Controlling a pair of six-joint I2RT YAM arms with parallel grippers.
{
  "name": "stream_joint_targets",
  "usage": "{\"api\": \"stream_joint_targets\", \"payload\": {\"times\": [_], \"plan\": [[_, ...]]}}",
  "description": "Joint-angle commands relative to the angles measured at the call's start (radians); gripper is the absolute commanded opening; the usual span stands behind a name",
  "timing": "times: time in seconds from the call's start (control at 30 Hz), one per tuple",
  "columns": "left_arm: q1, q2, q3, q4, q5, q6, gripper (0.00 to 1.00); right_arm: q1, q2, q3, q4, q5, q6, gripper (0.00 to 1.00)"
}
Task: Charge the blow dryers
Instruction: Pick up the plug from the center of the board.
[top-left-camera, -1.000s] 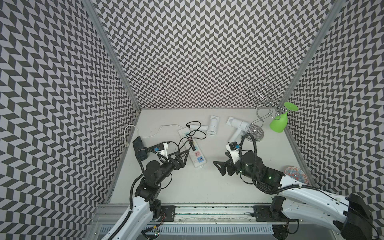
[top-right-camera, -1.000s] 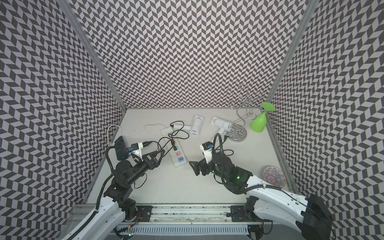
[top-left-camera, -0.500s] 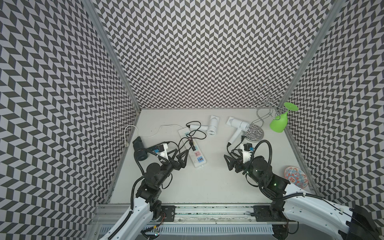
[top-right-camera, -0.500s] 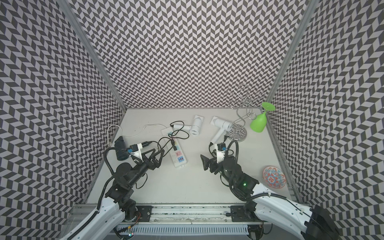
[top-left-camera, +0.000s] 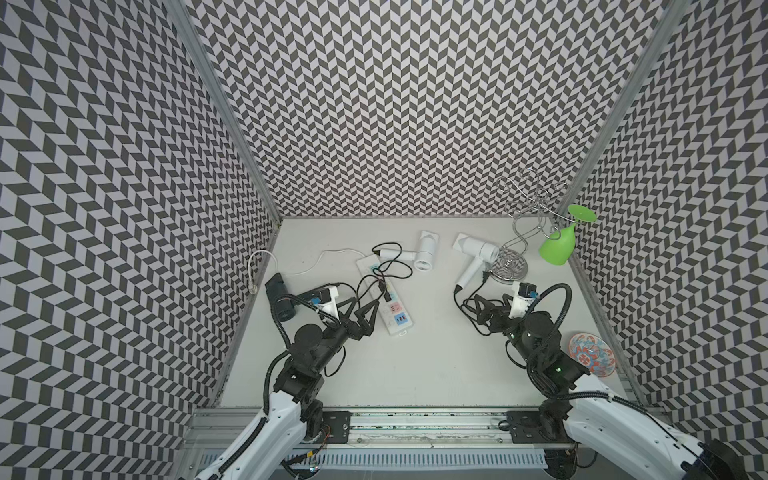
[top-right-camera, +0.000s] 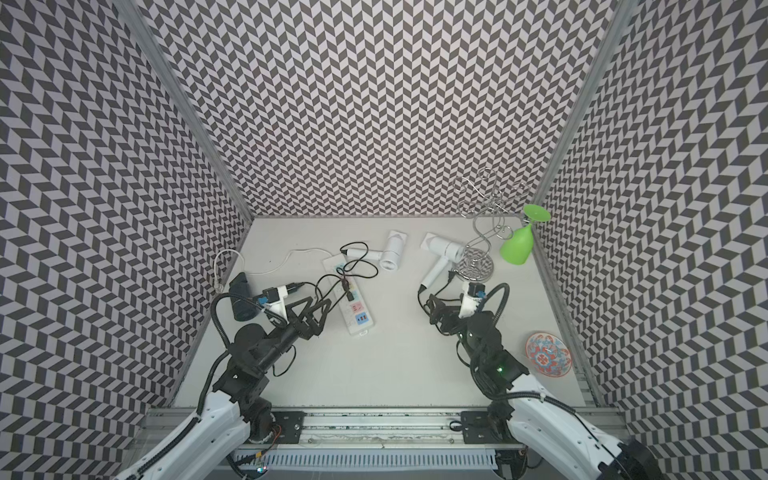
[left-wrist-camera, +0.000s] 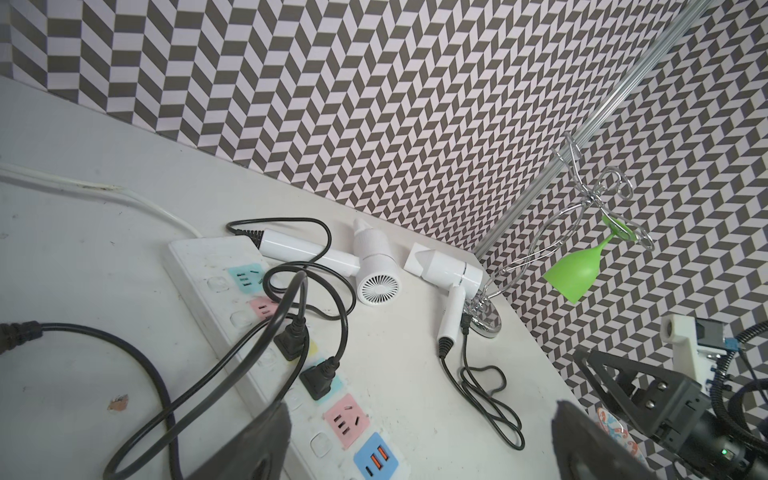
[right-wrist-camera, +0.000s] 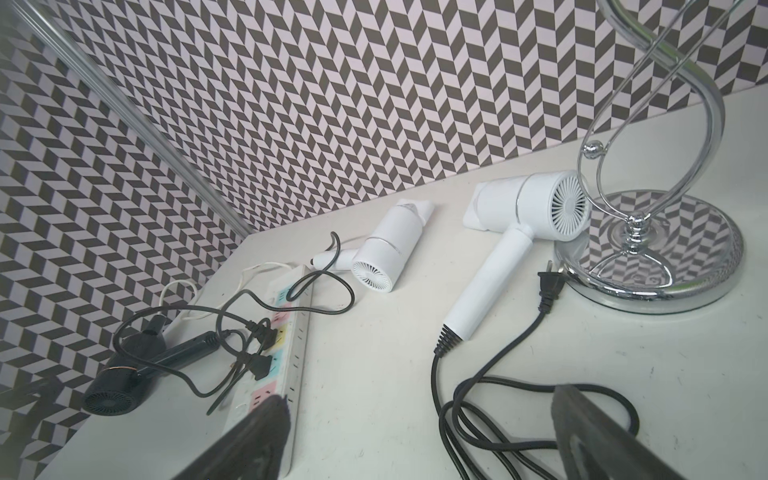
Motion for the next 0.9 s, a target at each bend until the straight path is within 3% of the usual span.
{"api": "stream_joint_targets", "payload": {"times": [0.0,0.27,0.53,0.87], "plan": [[-0.011,0.05,-0.001,0.073,0.057,0.004,0.99,-0.01,-0.007,-0.006,0.082,0.0,0.028,0.99],[-0.02,0.2,0.034,0.113,0.106,0.01,0.98,-0.04,0.037,-0.002,0.069,0.014,0.047,0.99],[-0.021,0.122,0.015,0.098,0.097,0.004,0.99,-0.181,-0.015,-0.049,0.025,0.022,0.096,0.99],[-0.022,0.125,0.008,0.099,0.08,0.006,0.99,-0.322,0.118,-0.038,0.017,-0.026,0.151,0.99]]}}
